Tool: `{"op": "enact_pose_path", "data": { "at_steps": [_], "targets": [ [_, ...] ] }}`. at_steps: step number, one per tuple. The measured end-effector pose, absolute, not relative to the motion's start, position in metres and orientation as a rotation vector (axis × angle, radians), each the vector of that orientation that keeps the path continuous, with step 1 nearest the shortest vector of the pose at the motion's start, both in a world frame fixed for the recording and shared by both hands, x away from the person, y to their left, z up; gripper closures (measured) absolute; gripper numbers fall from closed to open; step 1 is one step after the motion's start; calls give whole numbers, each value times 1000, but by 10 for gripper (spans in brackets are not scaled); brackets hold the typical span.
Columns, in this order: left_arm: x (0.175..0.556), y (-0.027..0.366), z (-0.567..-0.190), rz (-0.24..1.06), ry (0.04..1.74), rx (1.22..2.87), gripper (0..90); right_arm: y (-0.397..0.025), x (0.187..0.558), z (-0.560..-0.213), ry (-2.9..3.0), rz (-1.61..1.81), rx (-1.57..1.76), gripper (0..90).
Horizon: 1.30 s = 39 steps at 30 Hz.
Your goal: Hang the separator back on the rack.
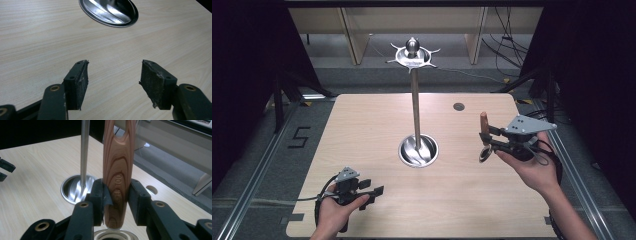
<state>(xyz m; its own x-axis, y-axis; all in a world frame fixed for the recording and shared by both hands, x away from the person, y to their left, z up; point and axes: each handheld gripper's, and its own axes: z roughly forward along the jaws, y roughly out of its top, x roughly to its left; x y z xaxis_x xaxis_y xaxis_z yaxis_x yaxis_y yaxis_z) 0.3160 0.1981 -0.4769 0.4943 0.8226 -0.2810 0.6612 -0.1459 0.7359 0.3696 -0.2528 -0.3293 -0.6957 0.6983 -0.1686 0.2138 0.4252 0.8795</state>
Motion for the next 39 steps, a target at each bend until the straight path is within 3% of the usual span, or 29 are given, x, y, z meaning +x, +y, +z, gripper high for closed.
{"op": "enact_pose_path", "data": {
  "at_steps": [39],
  "targets": [
    [315, 198, -476, 225, 1234, 1865, 381, -240, 384, -311, 2171, 1266, 780, 683]
  ]
}}
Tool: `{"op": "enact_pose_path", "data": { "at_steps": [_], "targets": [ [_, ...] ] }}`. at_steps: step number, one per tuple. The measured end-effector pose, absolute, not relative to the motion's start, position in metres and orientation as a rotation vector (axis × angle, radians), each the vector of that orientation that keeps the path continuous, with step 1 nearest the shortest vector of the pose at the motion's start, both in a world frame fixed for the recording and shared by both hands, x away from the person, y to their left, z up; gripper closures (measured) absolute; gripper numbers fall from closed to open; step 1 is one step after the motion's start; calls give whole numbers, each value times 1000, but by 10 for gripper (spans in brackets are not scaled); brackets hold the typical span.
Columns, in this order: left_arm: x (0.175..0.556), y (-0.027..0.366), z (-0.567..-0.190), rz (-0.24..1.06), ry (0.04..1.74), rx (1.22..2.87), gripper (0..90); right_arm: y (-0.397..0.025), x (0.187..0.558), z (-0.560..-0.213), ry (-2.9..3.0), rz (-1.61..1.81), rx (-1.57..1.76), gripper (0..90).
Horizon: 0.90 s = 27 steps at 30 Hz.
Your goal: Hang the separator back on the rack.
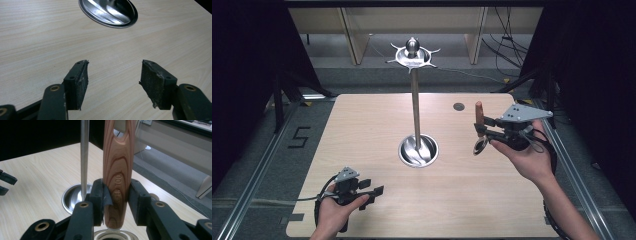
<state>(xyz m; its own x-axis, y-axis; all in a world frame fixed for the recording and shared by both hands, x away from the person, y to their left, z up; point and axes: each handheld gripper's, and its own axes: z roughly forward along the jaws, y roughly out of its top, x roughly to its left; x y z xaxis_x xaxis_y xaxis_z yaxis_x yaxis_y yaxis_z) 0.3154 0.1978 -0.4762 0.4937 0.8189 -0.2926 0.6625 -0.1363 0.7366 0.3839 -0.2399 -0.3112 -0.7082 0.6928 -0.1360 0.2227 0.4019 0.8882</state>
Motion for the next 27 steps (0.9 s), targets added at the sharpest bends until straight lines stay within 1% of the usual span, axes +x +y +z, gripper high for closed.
{"op": "enact_pose_path", "data": {
  "at_steps": [27],
  "targets": [
    [315, 198, -476, 227, 1227, 1860, 381, -224, 393, -296, 2179, 1294, 770, 683]
  ]
}}
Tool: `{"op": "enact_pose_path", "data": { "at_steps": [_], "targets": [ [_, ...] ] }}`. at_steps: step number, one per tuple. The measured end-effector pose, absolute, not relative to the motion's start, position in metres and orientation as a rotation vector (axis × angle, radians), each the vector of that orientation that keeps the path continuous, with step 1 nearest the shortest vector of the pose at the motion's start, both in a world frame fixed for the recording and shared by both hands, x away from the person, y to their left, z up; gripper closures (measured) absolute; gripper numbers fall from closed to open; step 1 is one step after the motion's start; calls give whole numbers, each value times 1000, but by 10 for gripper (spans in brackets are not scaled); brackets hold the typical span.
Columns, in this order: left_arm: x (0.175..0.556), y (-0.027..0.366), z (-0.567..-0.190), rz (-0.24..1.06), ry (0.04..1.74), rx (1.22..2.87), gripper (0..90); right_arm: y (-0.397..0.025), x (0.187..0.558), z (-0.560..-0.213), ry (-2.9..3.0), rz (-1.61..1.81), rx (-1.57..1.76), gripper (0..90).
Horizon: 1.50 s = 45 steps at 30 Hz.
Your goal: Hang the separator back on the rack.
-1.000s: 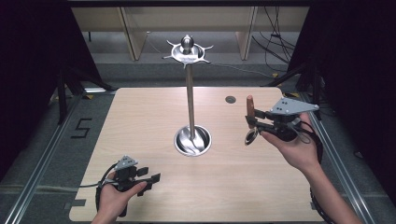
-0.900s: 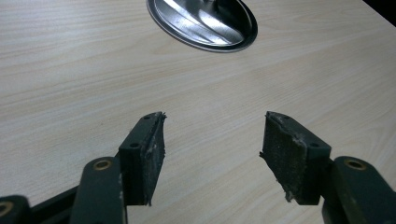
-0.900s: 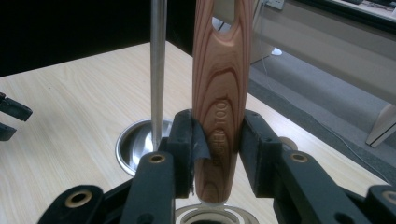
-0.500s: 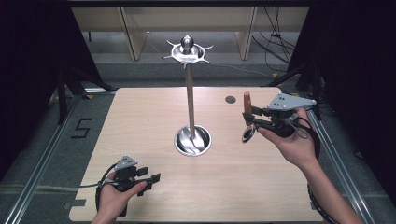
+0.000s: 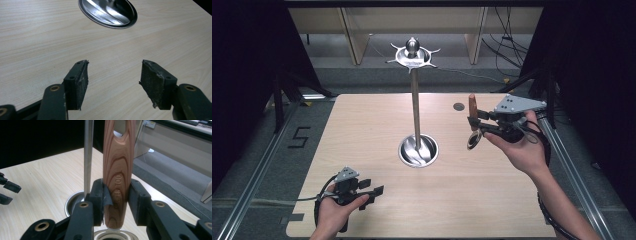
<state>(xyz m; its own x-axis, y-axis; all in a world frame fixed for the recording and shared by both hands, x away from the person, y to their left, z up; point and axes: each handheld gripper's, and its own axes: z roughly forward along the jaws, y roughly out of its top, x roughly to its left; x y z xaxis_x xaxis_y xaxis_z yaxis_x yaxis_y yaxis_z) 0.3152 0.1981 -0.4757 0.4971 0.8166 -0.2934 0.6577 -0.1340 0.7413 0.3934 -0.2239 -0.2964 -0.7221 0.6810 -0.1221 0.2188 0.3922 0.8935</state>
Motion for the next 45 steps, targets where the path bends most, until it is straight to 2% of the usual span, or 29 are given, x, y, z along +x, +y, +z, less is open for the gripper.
{"op": "enact_pose_path", "data": {
  "at_steps": [45],
  "targets": [
    [315, 198, -475, 234, 1220, 1864, 381, -177, 421, -257, 2190, 1362, 697, 683]
  ]
}}
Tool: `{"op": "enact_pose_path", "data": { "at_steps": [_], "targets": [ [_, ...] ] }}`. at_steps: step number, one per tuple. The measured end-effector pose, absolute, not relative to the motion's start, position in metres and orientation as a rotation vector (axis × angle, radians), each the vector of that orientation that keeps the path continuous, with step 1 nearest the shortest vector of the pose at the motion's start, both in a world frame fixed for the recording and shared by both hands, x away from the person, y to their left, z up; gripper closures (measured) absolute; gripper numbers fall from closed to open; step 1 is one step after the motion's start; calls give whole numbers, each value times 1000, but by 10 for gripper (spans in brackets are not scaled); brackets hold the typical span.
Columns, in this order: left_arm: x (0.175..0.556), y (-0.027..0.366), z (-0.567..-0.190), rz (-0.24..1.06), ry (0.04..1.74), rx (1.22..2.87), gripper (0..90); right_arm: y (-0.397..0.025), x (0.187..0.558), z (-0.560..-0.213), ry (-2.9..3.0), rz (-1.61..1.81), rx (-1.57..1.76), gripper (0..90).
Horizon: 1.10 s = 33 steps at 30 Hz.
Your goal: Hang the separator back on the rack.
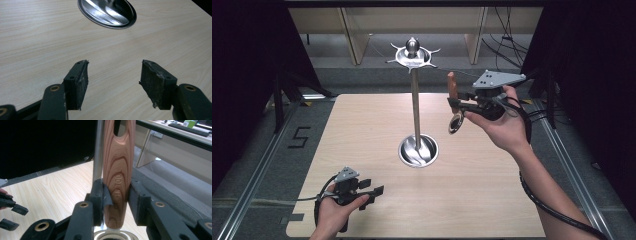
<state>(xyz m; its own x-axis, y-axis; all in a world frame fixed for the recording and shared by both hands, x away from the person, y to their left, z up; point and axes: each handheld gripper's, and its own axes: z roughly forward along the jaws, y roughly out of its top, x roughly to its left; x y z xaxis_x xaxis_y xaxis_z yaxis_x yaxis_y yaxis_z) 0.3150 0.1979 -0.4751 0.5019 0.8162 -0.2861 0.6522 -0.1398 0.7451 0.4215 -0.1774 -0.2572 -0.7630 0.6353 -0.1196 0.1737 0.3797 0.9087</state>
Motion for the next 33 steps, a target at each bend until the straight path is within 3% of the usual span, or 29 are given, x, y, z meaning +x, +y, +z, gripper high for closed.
{"op": "enact_pose_path", "data": {
  "at_steps": [33],
  "targets": [
    [315, 198, -475, 227, 1220, 1875, 381, -154, 439, -236, 2236, 1358, 685, 683]
  ]
}}
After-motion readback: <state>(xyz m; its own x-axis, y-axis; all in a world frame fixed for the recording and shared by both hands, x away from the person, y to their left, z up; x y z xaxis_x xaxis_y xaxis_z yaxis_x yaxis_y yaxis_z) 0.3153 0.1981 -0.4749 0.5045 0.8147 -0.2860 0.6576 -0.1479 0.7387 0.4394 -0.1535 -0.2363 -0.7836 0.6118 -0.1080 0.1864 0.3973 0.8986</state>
